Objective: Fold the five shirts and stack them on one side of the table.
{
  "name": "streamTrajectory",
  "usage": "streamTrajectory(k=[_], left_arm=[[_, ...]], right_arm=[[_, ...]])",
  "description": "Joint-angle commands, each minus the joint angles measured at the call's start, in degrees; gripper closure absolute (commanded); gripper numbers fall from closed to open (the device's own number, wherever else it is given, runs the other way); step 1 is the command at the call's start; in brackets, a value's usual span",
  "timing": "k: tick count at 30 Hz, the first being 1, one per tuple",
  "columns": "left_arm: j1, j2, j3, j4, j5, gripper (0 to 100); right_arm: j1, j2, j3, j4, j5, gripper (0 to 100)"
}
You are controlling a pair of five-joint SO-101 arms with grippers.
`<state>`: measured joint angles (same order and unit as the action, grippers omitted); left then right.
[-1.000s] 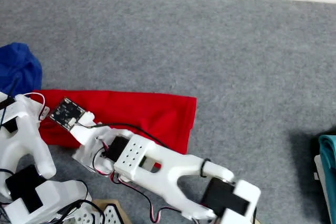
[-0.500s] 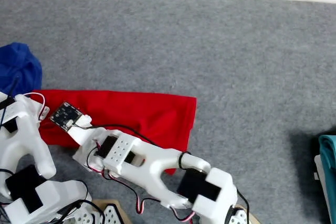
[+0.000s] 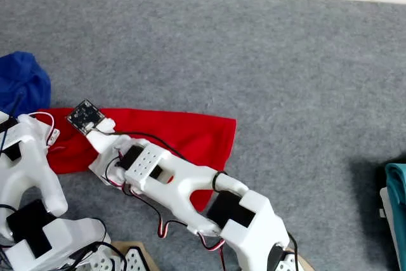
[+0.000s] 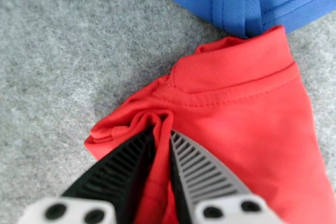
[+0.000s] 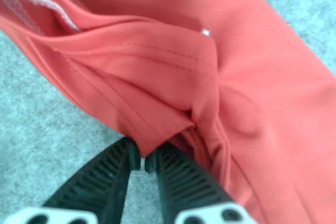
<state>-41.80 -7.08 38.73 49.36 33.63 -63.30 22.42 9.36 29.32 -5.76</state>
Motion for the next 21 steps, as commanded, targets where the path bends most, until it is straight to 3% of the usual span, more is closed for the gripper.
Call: streamTrajectory(k=[1, 21], left_arm=[[-0.57, -0.22, -0.13, -0.70, 0.26, 97], [-0.22, -0.22, 0.40, -0.70, 0.18, 97]], right_arm=[[1.19, -4.79, -3.12, 2.15, -0.62, 98.4], [10.42, -6.64, -6.64, -11.03, -0.18, 98.5]])
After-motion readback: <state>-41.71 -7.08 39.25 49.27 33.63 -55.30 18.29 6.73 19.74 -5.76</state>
